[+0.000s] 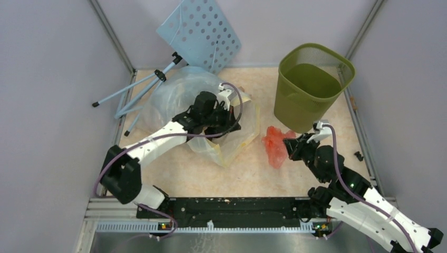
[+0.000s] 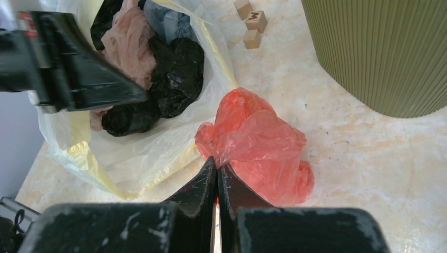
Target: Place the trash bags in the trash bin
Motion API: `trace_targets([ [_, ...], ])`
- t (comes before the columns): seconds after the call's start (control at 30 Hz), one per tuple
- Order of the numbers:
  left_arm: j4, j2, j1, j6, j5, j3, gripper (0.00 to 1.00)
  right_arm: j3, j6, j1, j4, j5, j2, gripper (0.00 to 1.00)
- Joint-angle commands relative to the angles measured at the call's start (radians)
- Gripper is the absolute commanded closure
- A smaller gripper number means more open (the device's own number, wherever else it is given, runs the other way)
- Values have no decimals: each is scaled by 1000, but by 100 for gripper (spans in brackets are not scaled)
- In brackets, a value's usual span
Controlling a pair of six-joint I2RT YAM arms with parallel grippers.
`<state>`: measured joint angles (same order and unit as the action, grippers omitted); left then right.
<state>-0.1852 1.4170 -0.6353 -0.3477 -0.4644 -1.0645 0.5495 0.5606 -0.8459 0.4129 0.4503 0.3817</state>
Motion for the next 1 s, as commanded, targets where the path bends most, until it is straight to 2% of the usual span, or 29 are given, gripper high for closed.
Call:
trace_targets([
  [0.0,219,109,-33,78,186,-22,100,18,17,4,-3,13,-16,100],
  [0.1,169,211,-22,53,455,-64,100,28,24,4,25,46,-32,100],
  [0.13,190,237,3,36,503,-53,100,34,31,5,39,60,-34,100],
  [0.27,244,334,162,-35,434,-32,100,51,36,4,79,71,-36,100],
  [0.37,244,384,240,-49,550,-33,100,49,35,5,84,54,-35,100],
  [0.53,234,429,312,-61,664,-69,100,31,-28,5,-66,-207,27,100],
  [0.63,245,438,324,-28,573,-104,100,35,-37,5,-141,-344,92,100],
  [0.7,261,425,318,-1,414,-114,97,47,-40,4,-172,-381,127,100],
  [0.73,268,412,312,5,326,-116,94,51,-41,5,-185,-383,143,100],
  [0.83,262,352,288,22,181,-109,83,62,-42,4,-216,-374,190,100],
  [0.97,222,250,238,13,123,-59,67,90,-65,4,-239,-391,258,100],
])
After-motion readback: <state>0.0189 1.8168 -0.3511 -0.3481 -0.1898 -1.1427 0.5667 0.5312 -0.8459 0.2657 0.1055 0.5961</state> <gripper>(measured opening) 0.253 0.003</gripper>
